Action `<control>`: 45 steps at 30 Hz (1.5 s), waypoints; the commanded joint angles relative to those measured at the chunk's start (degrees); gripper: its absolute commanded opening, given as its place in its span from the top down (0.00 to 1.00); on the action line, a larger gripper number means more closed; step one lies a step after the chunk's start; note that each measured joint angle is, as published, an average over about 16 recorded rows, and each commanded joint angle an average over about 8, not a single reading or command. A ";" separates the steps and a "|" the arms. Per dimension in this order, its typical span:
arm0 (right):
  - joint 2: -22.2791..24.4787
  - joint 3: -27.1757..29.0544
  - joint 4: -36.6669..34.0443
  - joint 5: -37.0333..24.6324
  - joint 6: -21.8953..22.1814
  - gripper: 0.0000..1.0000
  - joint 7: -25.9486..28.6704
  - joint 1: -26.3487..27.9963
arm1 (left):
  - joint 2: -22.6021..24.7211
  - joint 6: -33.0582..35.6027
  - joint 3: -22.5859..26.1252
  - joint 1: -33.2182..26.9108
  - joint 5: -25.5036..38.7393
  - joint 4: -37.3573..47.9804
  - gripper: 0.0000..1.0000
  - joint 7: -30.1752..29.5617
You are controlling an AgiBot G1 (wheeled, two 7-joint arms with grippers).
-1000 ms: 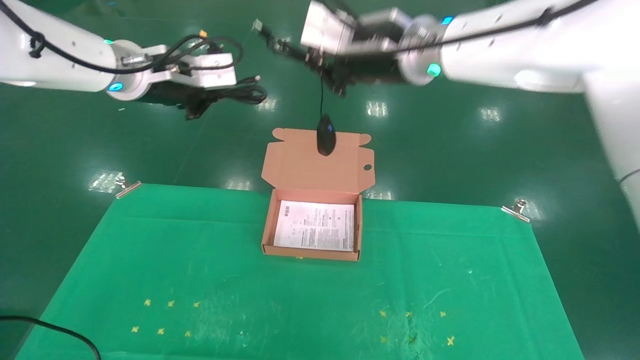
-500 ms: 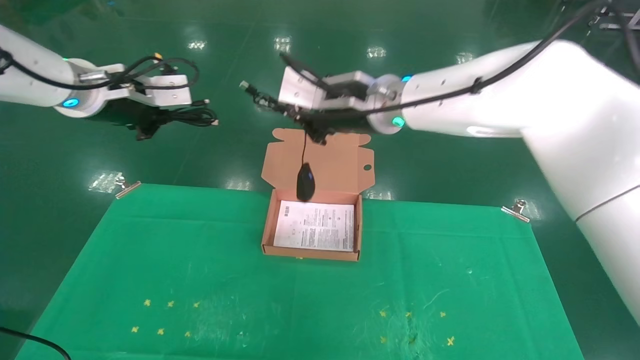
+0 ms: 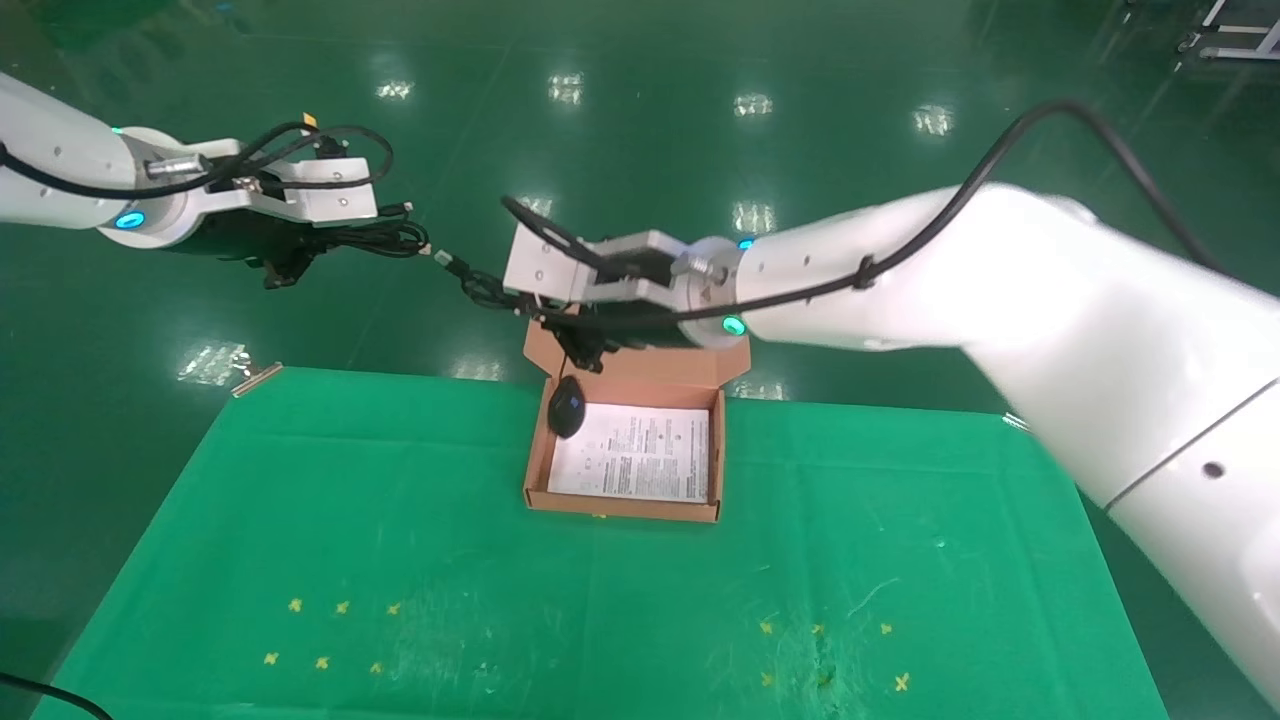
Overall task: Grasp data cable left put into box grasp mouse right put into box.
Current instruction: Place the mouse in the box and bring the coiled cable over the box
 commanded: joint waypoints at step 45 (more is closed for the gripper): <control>8.42 -13.64 1.77 6.41 5.94 0.00 7.06 0.40 | 5.83 -9.54 -0.67 8.14 -7.84 3.66 1.00 8.20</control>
